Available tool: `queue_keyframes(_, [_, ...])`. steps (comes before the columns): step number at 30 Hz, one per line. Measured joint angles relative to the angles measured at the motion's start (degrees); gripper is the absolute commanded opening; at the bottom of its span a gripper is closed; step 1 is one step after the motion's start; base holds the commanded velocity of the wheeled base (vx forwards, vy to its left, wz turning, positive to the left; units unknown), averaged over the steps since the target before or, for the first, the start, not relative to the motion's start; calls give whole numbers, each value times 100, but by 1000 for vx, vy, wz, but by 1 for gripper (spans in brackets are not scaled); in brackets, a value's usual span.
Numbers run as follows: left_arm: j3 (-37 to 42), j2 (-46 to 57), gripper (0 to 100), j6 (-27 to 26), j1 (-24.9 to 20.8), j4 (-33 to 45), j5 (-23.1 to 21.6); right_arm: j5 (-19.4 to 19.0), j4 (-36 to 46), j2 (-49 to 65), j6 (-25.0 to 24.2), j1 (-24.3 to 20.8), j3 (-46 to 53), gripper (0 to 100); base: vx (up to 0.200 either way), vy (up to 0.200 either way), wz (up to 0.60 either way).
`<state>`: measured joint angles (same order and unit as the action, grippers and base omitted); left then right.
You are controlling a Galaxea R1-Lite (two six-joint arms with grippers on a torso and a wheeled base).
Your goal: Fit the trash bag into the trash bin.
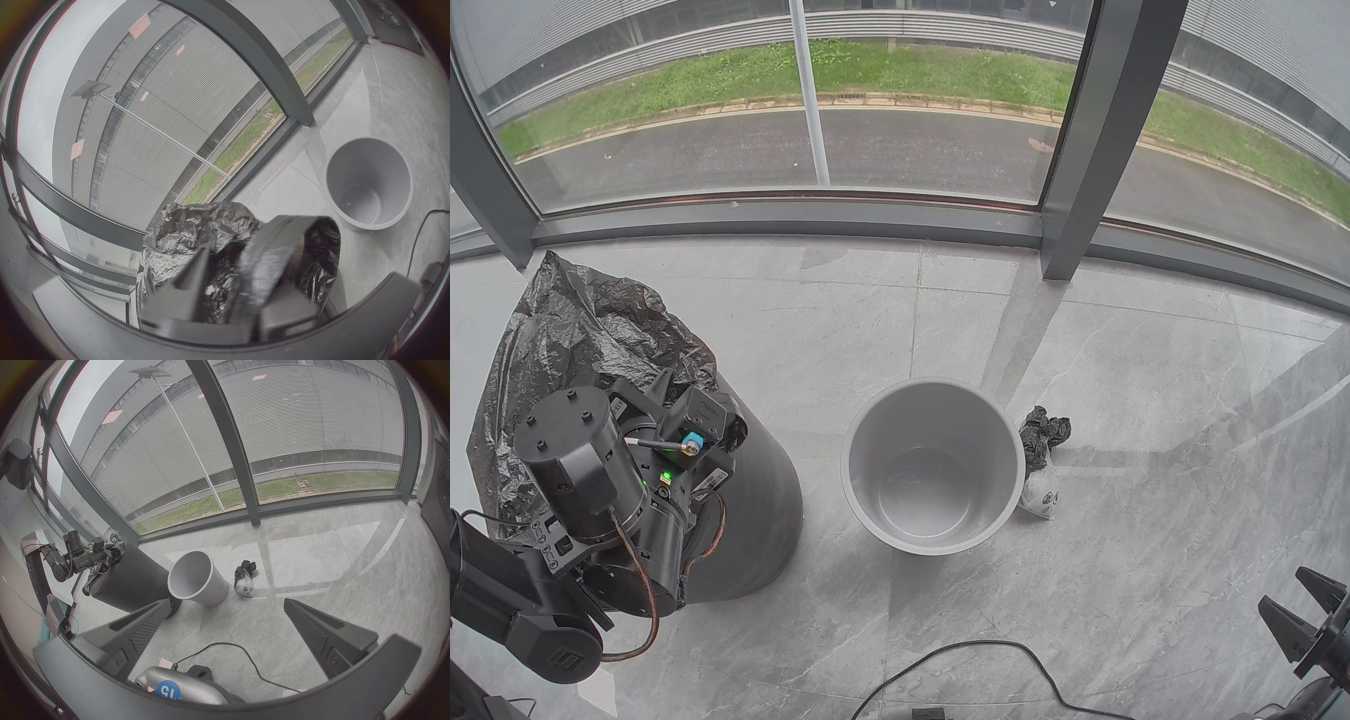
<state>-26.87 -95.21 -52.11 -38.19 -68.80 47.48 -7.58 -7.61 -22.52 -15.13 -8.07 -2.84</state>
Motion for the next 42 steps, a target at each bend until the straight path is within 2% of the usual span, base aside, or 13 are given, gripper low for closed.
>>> queue_keyframes(10, [-11,-77,0,24,33,-589,-2,-2,-2,44,0,0,23,100,0,0,0])
queue_keyframes(16, [-444,-18,0,266,24,-1074,-11,-57,-20,48,2,5,-106,100,0,0,0])
queue_keyframes(23, [-1610,52,0,1202,10,-1147,0,-207,-57,-221,7,5,-602,100,0,0,0])
queue_keyframes(26, [-2125,52,0,1763,0,-1153,13,-254,-148,-586,-61,-66,-887,100,0,0,0])
queue_keyframes(28, [-2345,52,0,2138,-6,-1142,24,-271,-301,-859,-261,-188,-1050,100,0,0,0])
queue_keyframes(30, [-2544,54,0,2622,-6,-1098,41,-286,-596,-1220,-608,-457,-1245,100,0,0,0])
queue_keyframes(34, [-2734,83,0,3435,-6,-816,50,-289,-1317,-1910,-967,-962,-1510,100,0,0,0])
queue_keyframes(37, [-2826,139,0,4084,7,-272,55,-286,-1981,-2414,-1052,-1303,-1647,100,0,0,0])
queue_keyframes(42, [-3162,307,0,5326,27,1493,50,-207,-2603,-3159,-947,-1773,-1782,100,0,0,0])
